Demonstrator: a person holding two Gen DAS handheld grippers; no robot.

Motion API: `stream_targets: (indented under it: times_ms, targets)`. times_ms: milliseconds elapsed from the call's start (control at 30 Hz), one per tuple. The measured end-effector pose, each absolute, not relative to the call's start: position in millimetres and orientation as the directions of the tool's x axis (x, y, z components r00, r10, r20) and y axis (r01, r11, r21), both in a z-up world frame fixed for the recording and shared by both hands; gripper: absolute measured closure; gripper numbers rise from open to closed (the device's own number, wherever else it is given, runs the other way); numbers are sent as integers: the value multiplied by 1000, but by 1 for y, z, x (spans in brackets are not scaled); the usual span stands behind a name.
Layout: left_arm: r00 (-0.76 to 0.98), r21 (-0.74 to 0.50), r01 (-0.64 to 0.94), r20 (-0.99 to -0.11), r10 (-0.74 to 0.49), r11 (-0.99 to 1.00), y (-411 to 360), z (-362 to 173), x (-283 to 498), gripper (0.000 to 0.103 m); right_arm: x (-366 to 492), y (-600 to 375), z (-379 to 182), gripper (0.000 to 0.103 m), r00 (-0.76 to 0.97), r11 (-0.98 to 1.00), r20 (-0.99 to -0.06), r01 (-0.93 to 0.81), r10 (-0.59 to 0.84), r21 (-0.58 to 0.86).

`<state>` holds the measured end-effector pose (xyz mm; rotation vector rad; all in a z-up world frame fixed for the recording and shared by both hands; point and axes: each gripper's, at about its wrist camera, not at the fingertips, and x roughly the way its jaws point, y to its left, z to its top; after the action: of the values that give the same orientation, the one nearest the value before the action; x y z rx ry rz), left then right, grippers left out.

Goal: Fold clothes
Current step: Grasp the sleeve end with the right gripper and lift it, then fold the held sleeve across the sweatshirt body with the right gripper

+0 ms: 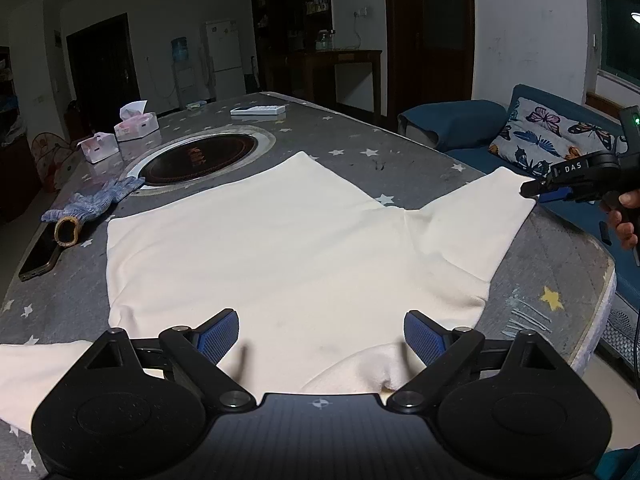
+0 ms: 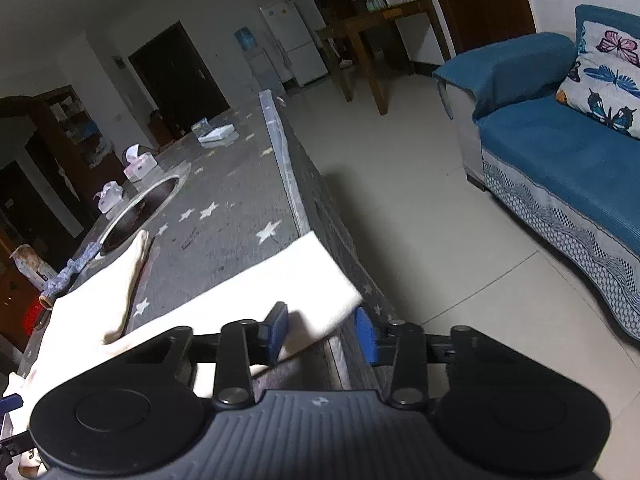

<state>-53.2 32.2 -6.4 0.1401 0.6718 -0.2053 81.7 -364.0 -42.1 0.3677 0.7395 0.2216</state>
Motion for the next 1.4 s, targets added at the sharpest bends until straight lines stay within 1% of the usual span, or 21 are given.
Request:
stream_targets:
  times_ms: [200,233,300,400,600,833,1000,1233,1400]
  targets:
    - [763,64,230,-631,-139,971,32,-8,-53,11,78,-360,-33,92,741,922,-593,-91,316,377]
    - [763,63,229,-631,-139,971,32,-8,-53,11,77,-359,-32,95,744,923,-590,-95,314,373]
    - [764,64,224,-631,-135,972,34,-8,-53,11,75,-358,-29,97,751,926,-582,-102,312,364]
    - [766,65,217,-630,-129,974,36,-8,-55,10,74,-353,-20,98,761,925,-563,-127,322,357]
    - [769,59,204,-627,-123,977,43,-9,-60,10,74,-325,15,99,771,904,-495,-244,400,351]
    - [779,44,182,-616,-116,982,54,-9,-71,9,74,-273,64,99,732,838,-413,-432,542,334]
    - [793,41,156,-600,-101,987,63,-6,-82,8,71,-223,88,99,661,761,-378,-564,649,321]
    - [810,31,105,-582,-68,994,81,-3,-98,7,63,-149,97,99,541,652,-376,-692,752,310]
    - [816,18,72,-576,-48,997,92,-4,-107,7,51,-97,87,99,444,579,-412,-756,796,304]
